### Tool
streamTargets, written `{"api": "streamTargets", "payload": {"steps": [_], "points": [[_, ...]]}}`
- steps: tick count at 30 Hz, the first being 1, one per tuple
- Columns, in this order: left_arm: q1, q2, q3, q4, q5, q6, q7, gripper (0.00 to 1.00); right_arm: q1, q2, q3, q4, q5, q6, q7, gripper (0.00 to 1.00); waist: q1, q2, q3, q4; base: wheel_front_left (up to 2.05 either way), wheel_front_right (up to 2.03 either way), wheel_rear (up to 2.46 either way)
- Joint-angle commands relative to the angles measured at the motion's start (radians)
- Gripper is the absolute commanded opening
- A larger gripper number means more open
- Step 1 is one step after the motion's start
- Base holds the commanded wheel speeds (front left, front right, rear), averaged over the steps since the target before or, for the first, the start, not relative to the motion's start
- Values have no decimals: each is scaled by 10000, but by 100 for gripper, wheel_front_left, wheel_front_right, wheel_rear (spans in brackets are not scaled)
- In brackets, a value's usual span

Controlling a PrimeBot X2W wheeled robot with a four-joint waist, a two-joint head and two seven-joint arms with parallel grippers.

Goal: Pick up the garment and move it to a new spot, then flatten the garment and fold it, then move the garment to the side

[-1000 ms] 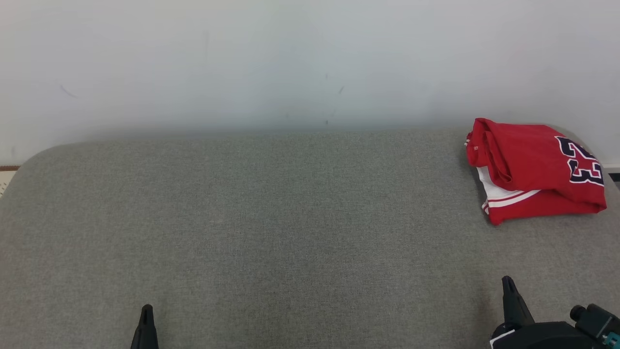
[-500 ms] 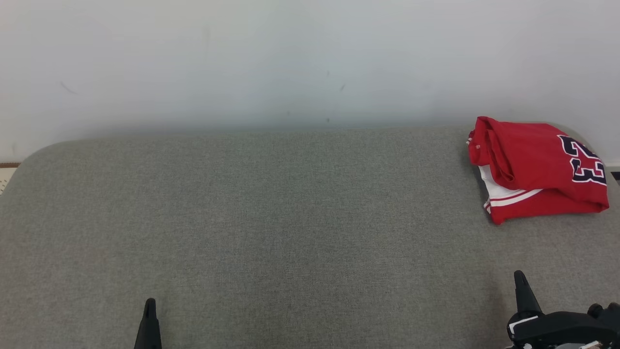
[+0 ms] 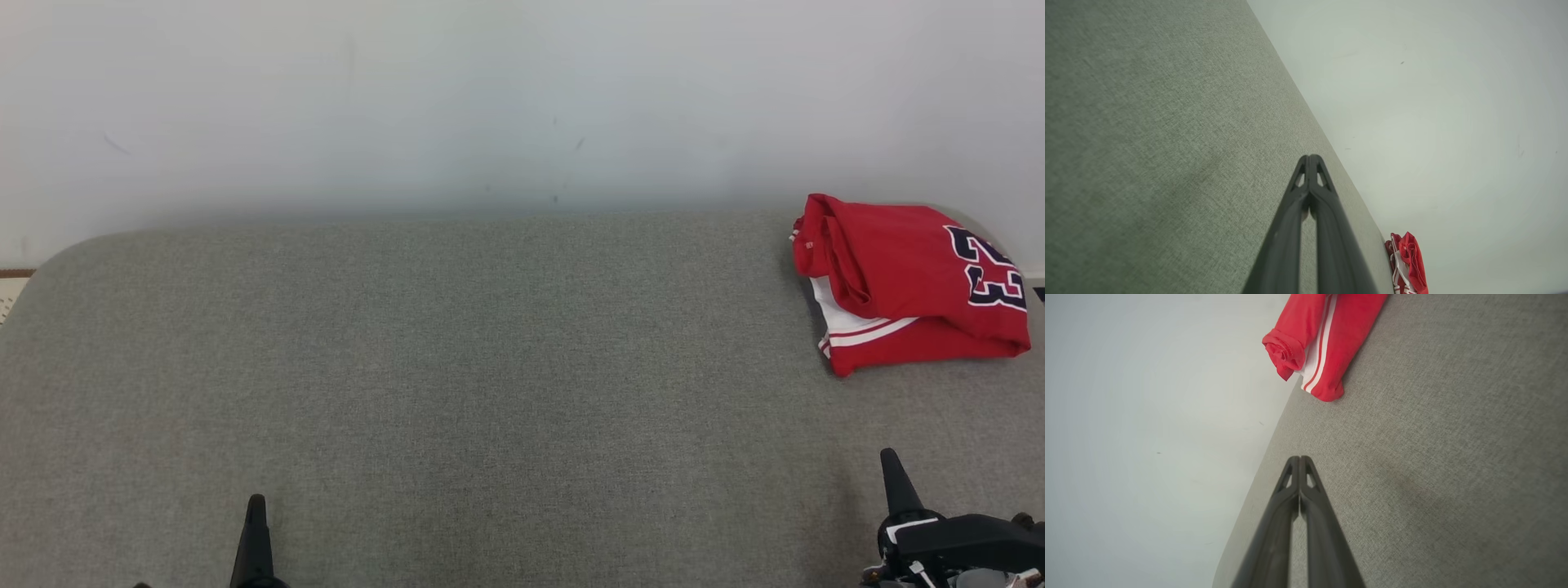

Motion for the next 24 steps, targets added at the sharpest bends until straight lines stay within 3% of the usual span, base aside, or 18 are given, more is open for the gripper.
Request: {"api": "streamTargets", "payload": {"steps": [1, 24], "points": [[-230, 42, -19, 23, -355, -64, 52, 0, -192, -34, -115, -2, 314, -3, 93, 0, -1, 0, 6, 4, 0, 0, 0], [-700, 47, -201, 553, -2545, -308, 303, 0, -668, 30, -924, 426, 2346, -3, 932, 0, -1, 0, 104, 53, 0, 0, 0]]}}
